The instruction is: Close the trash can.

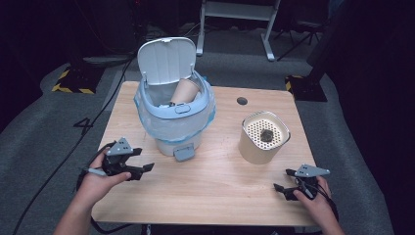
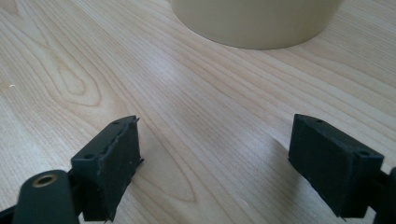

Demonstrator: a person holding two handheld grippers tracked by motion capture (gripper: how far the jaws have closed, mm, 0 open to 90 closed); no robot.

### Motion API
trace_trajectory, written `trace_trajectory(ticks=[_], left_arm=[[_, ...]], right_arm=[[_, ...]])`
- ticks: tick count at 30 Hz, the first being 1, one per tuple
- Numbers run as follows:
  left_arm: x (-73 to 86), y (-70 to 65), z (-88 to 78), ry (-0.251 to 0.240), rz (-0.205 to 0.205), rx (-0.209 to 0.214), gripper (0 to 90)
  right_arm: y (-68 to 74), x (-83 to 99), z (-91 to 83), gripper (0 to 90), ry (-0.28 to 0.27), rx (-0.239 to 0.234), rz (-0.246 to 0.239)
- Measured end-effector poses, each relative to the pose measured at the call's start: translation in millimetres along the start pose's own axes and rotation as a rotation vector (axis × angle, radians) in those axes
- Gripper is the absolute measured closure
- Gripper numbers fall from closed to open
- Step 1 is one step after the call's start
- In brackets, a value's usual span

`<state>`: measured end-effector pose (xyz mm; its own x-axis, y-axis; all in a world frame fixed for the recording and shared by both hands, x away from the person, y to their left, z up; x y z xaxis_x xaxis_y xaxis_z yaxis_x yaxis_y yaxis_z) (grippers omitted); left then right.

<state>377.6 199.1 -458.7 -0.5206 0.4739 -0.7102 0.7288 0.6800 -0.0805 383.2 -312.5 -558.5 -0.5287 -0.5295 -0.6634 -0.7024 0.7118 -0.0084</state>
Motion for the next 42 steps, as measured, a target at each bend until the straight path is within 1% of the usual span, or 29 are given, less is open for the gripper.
trace_trajectory(ticks=[1,4,5,6,7,9,11,15,16,17,20,23,25,28,31,35,38,42], left_arm=[[-5.5,1.1,-6.7,-0.008,0.009,-0.003,27.1],[-21.7,2.2,-23.6,-0.038,0.015,-0.001,28.1],[-26.5,1.2,-28.0,-0.047,0.01,0.009,28.2],[-32.4,1.1,-33.0,-0.056,0.022,0.012,28.3],[-35.7,0.3,-35.5,-0.062,0.022,0.015,28.5],[-44.3,-0.5,-42.3,-0.072,0.037,0.022,29.3],[-53.9,-0.4,-48.5,-0.092,0.043,0.022,29.7],[-74.9,3.9,-60.8,-0.132,0.019,0.0,31.0],[-82.1,5.8,-64.7,-0.147,0.003,-0.015,31.0],[-88.2,7.6,-68.0,-0.163,0.0,-0.028,31.0],[-103.7,10.9,-75.1,-0.206,-0.024,-0.03,31.1],[-117.2,16.8,-79.2,-0.247,-0.036,-0.043,32.2],[-126.5,19.7,-81.8,-0.292,-0.04,-0.046,32.7],[-135.7,23.1,-84.4,-0.344,-0.04,-0.048,33.9],[-141.5,26.1,-86.1,-0.384,-0.042,-0.043,34.9],[-146.8,32.7,-87.4,-0.407,-0.039,-0.031,36.3],[-152.0,40.4,-89.8,-0.413,-0.039,-0.051,36.7],[-158.2,49.0,-92.5,-0.423,-0.056,-0.074,36.6]], right_arm=[[0.0,0.0,0.0,16.7,0.0,0.0,0.0],[0.0,0.0,0.0,16.7,0.0,0.0,0.0],[-0.2,0.1,-0.1,16.6,0.001,0.001,0.0],[-0.2,0.1,-0.1,16.7,0.001,0.001,0.0],[-0.2,0.1,-0.1,16.7,0.001,0.001,0.0],[-0.2,0.1,-0.1,16.7,0.001,0.001,0.0],[-0.2,0.1,-0.1,16.7,0.001,0.001,0.0],[-0.2,0.0,0.0,16.6,0.001,0.001,0.0],[-0.1,0.0,0.0,16.6,0.001,0.001,0.0],[-0.1,0.0,0.0,16.6,0.001,0.001,0.0],[-0.1,0.1,0.0,16.6,0.001,0.001,-0.001],[-0.1,0.0,0.0,16.5,0.001,0.001,0.0],[-0.1,0.0,0.0,16.5,0.001,0.001,0.0],[-0.1,0.1,0.0,16.6,0.001,0.001,0.0],[-0.1,0.0,0.0,16.5,0.001,0.001,0.0],[-0.1,0.0,0.0,16.6,0.001,0.001,0.0],[-0.1,0.1,0.1,16.6,0.001,0.001,0.0],[-0.1,0.1,0.0,16.6,0.001,0.001,0.0]])
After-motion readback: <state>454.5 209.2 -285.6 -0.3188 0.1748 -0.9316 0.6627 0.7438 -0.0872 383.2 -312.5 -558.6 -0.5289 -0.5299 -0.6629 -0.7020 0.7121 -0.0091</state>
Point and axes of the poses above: each handheld gripper's, and its own axes: z roughly forward along the jaws, x roughly out of its underside, y roughly to its left, the point moved 8 cm from there along z, roughly forward along the jaws, and after that the axes turned 6 degrees about y, right-handed, at the moved point
